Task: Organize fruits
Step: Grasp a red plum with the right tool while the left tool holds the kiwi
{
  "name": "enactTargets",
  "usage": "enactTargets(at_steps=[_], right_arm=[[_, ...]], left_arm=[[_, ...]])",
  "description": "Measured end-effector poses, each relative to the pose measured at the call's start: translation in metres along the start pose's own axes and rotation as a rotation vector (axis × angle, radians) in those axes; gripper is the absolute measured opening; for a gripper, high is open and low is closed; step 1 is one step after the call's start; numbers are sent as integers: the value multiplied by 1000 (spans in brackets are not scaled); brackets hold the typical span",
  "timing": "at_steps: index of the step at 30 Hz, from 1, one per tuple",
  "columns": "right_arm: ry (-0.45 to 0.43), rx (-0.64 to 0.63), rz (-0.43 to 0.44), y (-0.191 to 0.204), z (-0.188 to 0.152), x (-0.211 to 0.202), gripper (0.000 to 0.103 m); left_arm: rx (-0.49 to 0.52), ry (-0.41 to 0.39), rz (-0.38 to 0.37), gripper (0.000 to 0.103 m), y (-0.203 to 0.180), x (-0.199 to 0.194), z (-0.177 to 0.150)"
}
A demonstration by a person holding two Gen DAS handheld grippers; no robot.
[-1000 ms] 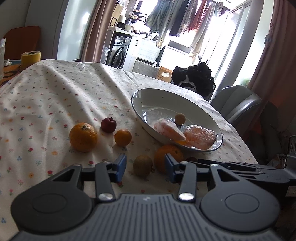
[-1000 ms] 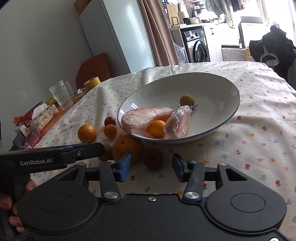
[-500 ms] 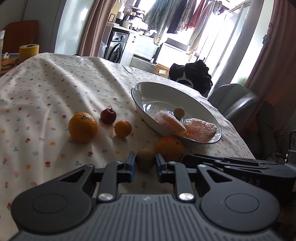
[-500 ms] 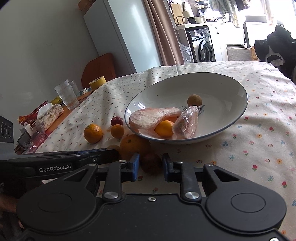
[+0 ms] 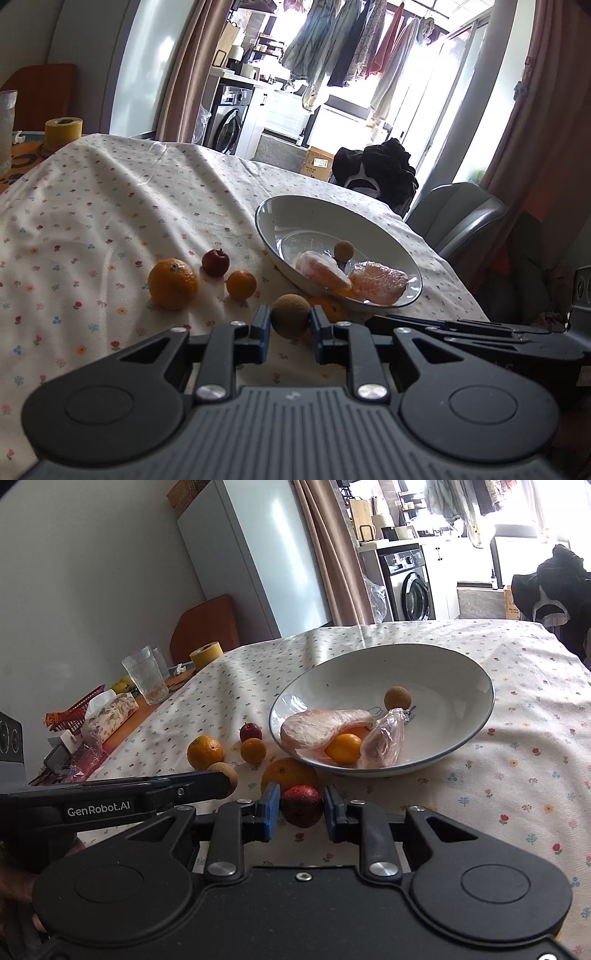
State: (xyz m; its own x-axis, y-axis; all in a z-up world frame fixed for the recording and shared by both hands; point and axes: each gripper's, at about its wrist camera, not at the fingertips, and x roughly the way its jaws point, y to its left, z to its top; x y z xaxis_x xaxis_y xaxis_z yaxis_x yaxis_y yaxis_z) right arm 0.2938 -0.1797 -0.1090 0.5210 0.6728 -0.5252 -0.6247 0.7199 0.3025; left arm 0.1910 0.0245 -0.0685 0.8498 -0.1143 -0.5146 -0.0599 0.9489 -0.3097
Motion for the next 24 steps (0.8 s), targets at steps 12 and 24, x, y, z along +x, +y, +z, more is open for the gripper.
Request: enactTargets(at_steps=[12,24], right_arm=[[-56,-26,-2,8,13,-22,24],[-92,-38,-19,9,23,-35,24]], left_arm=[[16,-44,-6,21,-6,-15,12],[36,-72,-19,21,-13,-19,24]])
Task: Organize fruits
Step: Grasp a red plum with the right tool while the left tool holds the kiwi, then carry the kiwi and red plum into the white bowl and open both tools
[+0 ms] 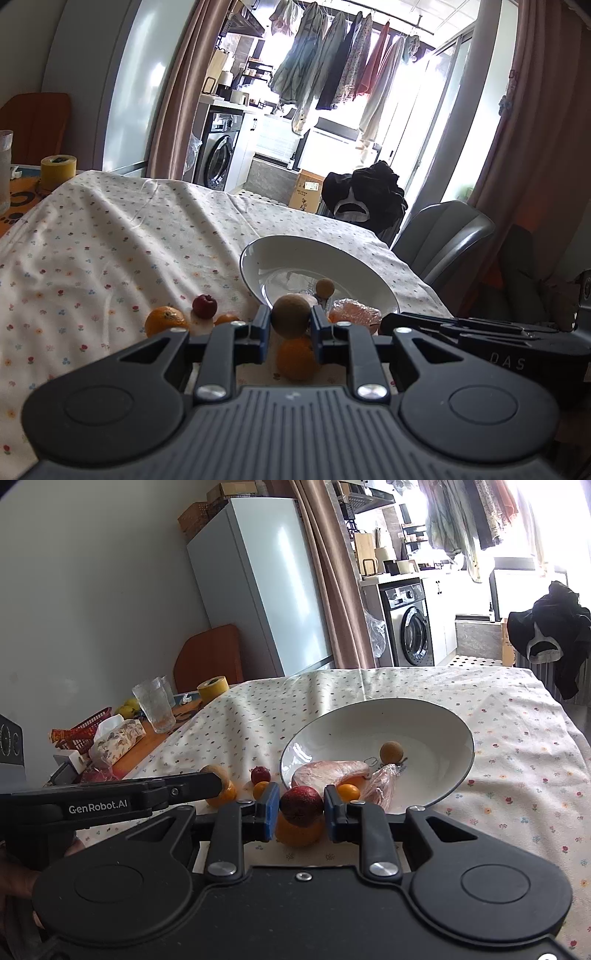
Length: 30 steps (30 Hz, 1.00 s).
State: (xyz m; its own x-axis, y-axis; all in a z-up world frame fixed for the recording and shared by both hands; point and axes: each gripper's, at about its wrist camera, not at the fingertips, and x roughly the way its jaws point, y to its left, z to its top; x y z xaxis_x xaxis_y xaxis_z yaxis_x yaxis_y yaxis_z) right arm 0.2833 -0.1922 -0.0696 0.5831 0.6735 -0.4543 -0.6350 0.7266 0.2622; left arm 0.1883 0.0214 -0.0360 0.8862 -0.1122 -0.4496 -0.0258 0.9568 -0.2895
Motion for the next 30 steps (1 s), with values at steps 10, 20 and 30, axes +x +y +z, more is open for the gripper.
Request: enactTargets(at_steps=[10,20,30], right_arm=[[-20,14,-31,-12,7,-2,24],[-52,34,-73,-31,17,-6,24],[-66,58,-100,-51,20,-8,24]], left_arm=[[30,-10,-25,21,-8,6,15],[45,10,-54,21,-22,30,25],[68,34,-80,21,-40,56,31]])
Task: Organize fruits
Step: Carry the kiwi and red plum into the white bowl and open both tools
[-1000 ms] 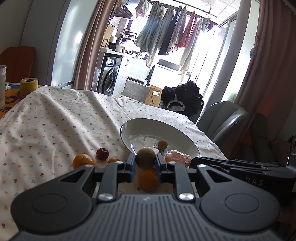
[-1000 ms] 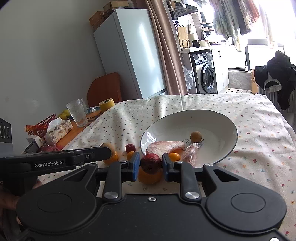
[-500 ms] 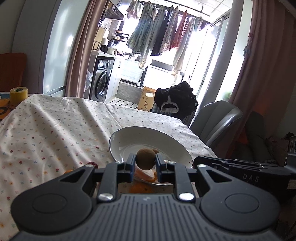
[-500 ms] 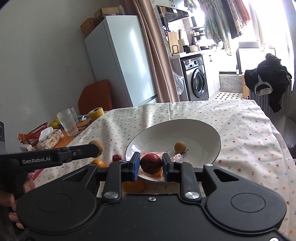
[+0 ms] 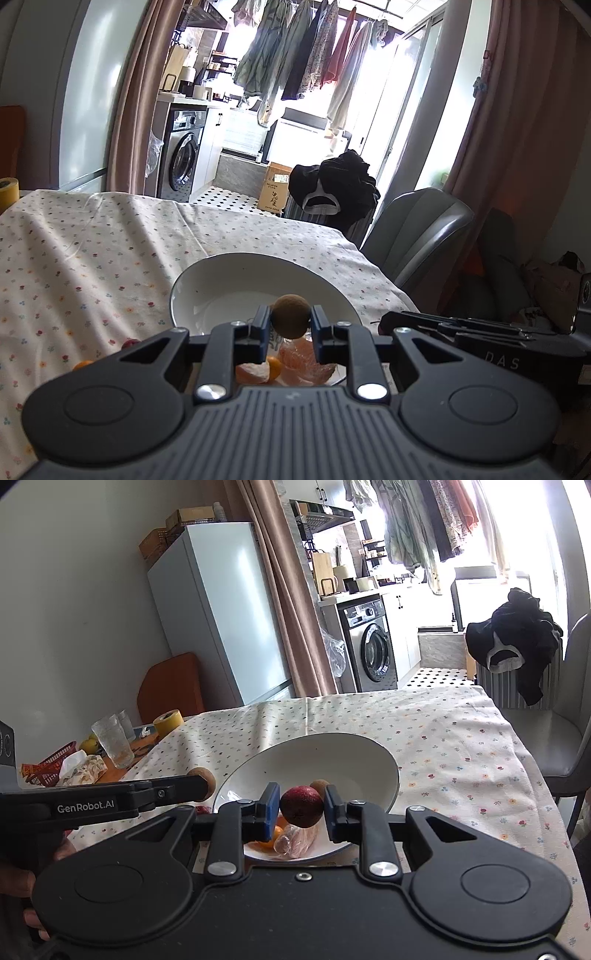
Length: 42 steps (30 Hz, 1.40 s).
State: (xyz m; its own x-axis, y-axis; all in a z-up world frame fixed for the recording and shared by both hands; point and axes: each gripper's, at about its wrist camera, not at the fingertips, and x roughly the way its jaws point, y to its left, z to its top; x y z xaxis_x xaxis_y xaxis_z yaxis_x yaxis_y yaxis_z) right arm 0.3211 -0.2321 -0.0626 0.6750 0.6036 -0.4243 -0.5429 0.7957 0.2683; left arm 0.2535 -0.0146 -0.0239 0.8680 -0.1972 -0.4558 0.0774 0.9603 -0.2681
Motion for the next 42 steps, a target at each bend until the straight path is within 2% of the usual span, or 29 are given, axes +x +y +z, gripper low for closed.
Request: enactTargets(at_steps=[6,9,11,17,26,33,42], right_arm=[[1,12,-7,-7,0,3,24],[2,15,-9,-9,0,5,24],[2,17,-9,-10,1,6,24],[6,16,-17,-14,2,11,24],[16,12,-16,-10,4,23,25],[-18,16,-19,-1,6,20,51],[-17,-9,0,17,1,12,72]], left_arm=[[-12,-10,21,23,-2,12,10],[-16,-11,76,40,0,15,15],[-34,-13,76,54,5,13,16],[-43,-19,106,70,18,2,12],[-59,-15,164,85,37,-18,3],[-96,-20,231,91,59,-34,-4],[-130,-34,278,93,78,-55,-12]])
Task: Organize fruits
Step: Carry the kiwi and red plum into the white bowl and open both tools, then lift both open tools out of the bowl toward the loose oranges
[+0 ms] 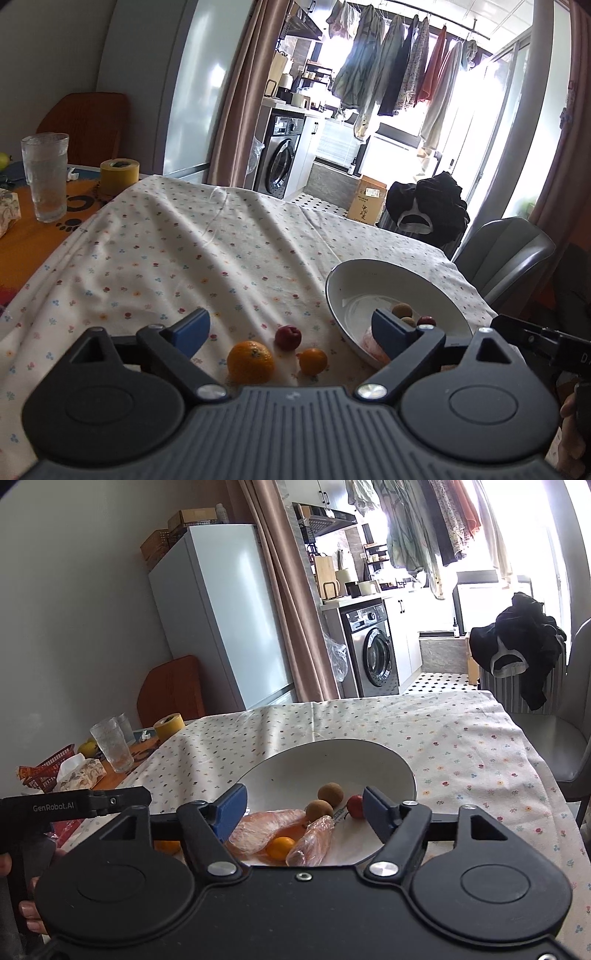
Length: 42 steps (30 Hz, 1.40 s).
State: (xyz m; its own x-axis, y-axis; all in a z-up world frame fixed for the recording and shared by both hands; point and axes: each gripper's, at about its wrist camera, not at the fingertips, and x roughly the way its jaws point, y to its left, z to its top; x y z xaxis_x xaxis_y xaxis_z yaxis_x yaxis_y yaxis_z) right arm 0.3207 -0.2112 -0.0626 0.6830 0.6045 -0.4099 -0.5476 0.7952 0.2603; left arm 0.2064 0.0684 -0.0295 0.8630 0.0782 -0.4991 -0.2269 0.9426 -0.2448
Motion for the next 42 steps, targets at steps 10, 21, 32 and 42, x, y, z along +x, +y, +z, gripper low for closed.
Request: enactTargets(at_steps=[10,21,32,42], right_arm=[[15,-30,27,22,-9,-7,88],[48,-51,-10,43,-22,-7,103],[96,-58,-29,59,-34,-2,103],[143,-50,-15,70,-45,6,103]], left_arm=[[-33,5,16,94,17,-16,-8],[-44,15,11,94,26,-28,-17],[-49,49,16,94,35,-29,-26],[-52,75,6,94,41,-25,-36]])
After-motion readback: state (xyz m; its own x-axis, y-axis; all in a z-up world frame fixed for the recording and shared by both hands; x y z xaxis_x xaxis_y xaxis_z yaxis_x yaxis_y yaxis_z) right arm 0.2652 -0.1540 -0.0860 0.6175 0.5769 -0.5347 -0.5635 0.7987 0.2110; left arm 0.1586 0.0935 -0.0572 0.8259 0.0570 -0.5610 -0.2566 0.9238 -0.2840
